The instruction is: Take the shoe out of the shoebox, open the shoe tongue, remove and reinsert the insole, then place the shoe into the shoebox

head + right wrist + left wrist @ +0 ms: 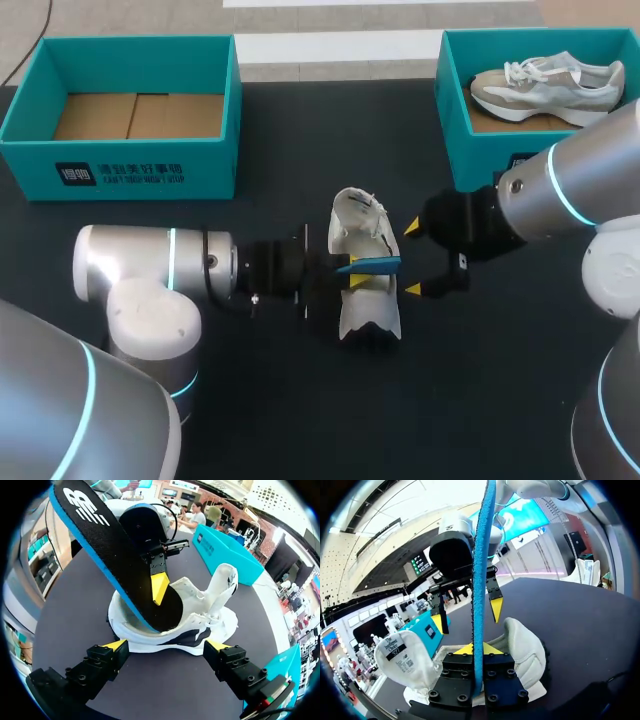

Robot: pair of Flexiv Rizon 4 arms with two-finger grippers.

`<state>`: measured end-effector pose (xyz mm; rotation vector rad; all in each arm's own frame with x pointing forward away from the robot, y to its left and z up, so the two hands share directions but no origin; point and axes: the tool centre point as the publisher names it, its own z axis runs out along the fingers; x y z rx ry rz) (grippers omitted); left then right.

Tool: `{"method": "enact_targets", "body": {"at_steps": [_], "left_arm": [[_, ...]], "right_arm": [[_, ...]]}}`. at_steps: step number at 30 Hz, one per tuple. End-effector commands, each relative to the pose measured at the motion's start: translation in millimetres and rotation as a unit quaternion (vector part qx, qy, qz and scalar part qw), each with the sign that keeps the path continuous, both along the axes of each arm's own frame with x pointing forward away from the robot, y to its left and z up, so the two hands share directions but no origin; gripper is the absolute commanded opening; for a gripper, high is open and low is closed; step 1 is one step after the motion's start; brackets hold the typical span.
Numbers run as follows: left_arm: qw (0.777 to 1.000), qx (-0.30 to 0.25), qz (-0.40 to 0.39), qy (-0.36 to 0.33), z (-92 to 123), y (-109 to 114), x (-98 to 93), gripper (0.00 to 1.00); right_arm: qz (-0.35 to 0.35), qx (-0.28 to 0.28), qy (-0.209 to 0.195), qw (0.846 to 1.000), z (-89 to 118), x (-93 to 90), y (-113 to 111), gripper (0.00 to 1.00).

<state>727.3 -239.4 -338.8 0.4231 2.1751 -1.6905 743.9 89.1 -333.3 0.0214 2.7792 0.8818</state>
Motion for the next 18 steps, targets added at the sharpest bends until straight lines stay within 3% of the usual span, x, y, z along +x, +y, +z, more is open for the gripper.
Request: {"method": "enact_targets", "body": {"at_steps": [1,9,16,18], "left_arm": [[1.0,0.006,-0.005,0.001,-3,-5,8.3,0.0],[1.0,0.009,-0.008,0.011,-11,-7,20.5,0.0],[1.0,0.017,-0.005,0.01,-2,-9,7.4,0.01],[1.0,0.022,-0.004,0.007,1,-9,3.2,0.36]], "right_arm": [[-0.001,0.0,-0.001,1.0,0,-1.5,0,1.0],[-0.001,0.0,-0.001,1.0,0,-1.5,0,1.0],[-0.001,0.0,-0.001,1.0,0,-1.5,0,1.0],[-0.001,0.0,-0.001,1.0,0,-1.5,0,1.0]]}}
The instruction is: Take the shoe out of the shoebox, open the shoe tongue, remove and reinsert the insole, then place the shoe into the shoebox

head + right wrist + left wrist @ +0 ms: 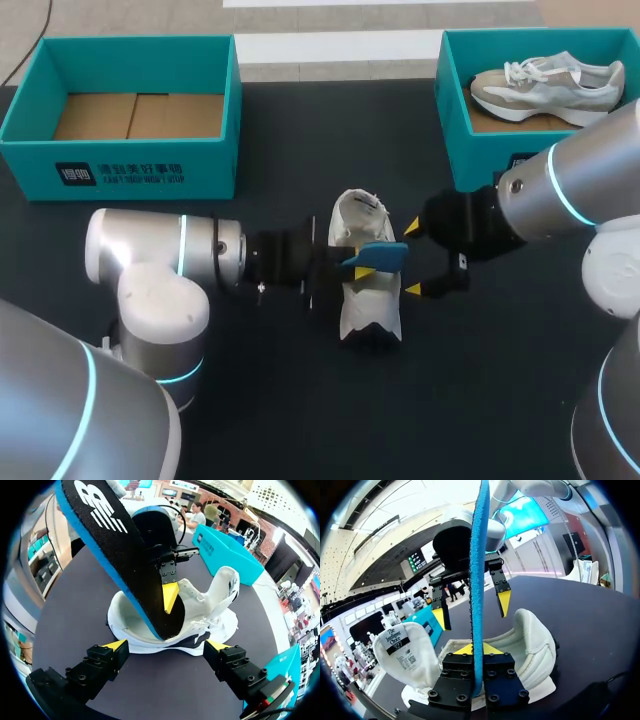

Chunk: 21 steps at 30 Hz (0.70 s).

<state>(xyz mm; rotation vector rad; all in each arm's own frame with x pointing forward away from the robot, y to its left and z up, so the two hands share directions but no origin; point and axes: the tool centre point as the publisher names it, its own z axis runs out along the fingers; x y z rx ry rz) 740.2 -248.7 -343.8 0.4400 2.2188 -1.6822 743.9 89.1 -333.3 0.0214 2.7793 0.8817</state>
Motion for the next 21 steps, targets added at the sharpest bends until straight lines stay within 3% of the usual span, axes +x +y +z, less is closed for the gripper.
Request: {"method": "enact_targets", "body": {"at_steps": [1,8,17,20,21], "left_arm": [[1.0,0.005,0.003,-0.004,8,0,-11.7,0.45],[1.0,0.003,0.005,-0.019,21,-1,-15.6,0.44],[0.999,-0.003,0.004,-0.032,35,2,-20.7,0.32],[1.0,-0.005,0.006,-0.027,33,3,-22.5,0.26],[1.0,-0.007,0.007,-0.024,32,3,-23.0,0.16]], "right_arm": [[-0.001,0.0,-0.001,1.0,0,-1.5,0,1.0],[-0.001,0.0,-0.001,1.0,0,-1.5,0,1.0],[-0.001,0.0,-0.001,1.0,0,-1.5,0,1.0],[-0.001,0.0,-0.001,1.0,0,-1.5,0,1.0],[-0.001,0.0,-0.001,1.0,0,-1.5,0,1.0]]}}
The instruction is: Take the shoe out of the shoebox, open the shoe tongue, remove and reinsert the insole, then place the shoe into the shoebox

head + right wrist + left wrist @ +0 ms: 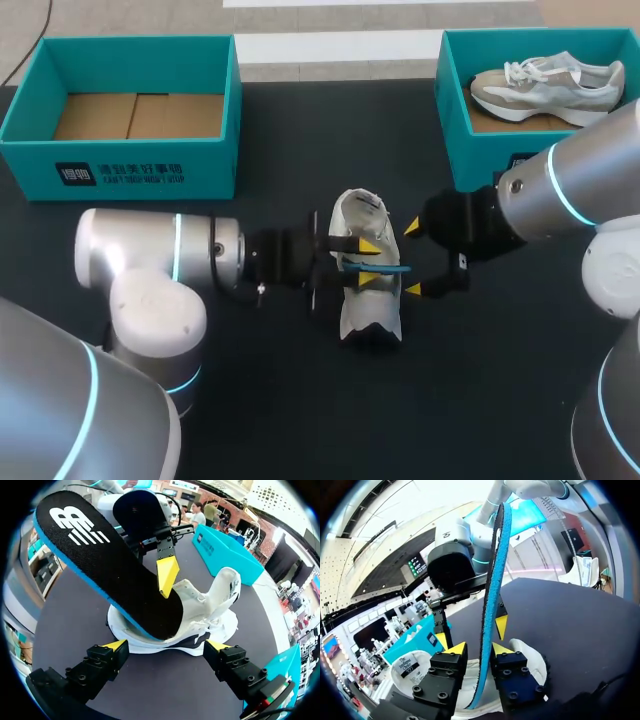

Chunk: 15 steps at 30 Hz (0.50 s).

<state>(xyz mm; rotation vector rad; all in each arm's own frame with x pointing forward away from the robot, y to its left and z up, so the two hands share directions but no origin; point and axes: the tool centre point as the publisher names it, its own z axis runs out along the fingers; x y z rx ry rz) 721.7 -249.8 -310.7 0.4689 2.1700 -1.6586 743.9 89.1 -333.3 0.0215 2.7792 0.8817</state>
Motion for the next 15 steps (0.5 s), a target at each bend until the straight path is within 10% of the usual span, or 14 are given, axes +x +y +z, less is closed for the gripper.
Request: {"method": "enact_targets", "body": {"at_steps": [1,15], "left_arm": [[1.0,-0.001,0.004,0.004,-3,4,-4.4,0.07],[1.0,0.005,-0.013,0.024,-33,2,12.7,0.0]], "right_arm": [[-0.001,0.0,-0.001,1.0,0,-1.5,0,1.0],[-0.001,0.0,-0.001,1.0,0,-1.5,0,1.0]]}}
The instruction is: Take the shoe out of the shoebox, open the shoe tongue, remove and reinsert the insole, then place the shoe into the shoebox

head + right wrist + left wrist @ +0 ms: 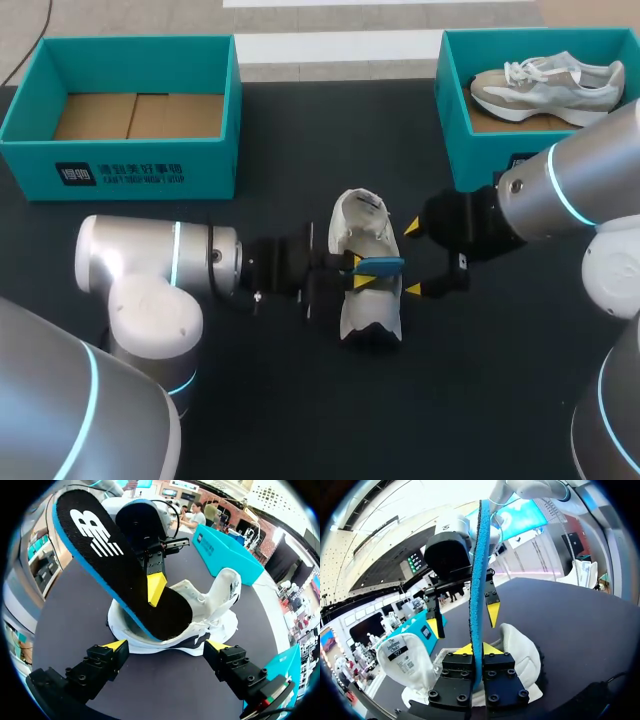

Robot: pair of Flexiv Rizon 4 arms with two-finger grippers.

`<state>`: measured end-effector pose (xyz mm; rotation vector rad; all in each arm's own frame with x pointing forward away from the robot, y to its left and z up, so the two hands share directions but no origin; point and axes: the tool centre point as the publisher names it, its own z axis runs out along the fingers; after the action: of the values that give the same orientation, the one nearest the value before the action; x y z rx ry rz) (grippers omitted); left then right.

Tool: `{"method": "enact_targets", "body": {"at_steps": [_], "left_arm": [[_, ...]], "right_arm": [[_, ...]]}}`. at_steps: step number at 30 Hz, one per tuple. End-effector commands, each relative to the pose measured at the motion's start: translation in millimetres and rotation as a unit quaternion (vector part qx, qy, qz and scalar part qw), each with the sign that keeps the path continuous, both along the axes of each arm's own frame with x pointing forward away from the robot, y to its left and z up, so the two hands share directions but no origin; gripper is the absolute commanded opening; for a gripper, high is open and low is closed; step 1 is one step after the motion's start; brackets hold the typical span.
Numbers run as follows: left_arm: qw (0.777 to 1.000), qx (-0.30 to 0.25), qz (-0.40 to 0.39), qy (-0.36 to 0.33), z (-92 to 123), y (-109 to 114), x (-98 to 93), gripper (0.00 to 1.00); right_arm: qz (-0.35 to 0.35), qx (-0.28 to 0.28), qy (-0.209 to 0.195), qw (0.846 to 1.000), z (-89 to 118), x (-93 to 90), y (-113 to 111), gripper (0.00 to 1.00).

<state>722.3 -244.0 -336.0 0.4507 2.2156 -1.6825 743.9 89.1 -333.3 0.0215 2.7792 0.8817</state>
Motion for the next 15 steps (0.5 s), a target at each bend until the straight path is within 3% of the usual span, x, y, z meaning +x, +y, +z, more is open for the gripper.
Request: {"method": "enact_targets", "body": {"at_steps": [1,8,15], "left_arm": [[1.0,0.0,-0.007,-0.001,-9,-3,14.8,0.0],[1.0,0.011,0.001,-0.002,-15,2,27.7,0.0],[1.0,0.012,-0.003,-0.006,-9,-2,13.4,0.0]], "right_arm": [[-0.001,0.0,-0.001,1.0,0,-1.5,0,1.0],[-0.001,0.0,-0.001,1.0,0,-1.5,0,1.0],[-0.001,0.0,-0.001,1.0,0,-1.5,0,1.0]]}}
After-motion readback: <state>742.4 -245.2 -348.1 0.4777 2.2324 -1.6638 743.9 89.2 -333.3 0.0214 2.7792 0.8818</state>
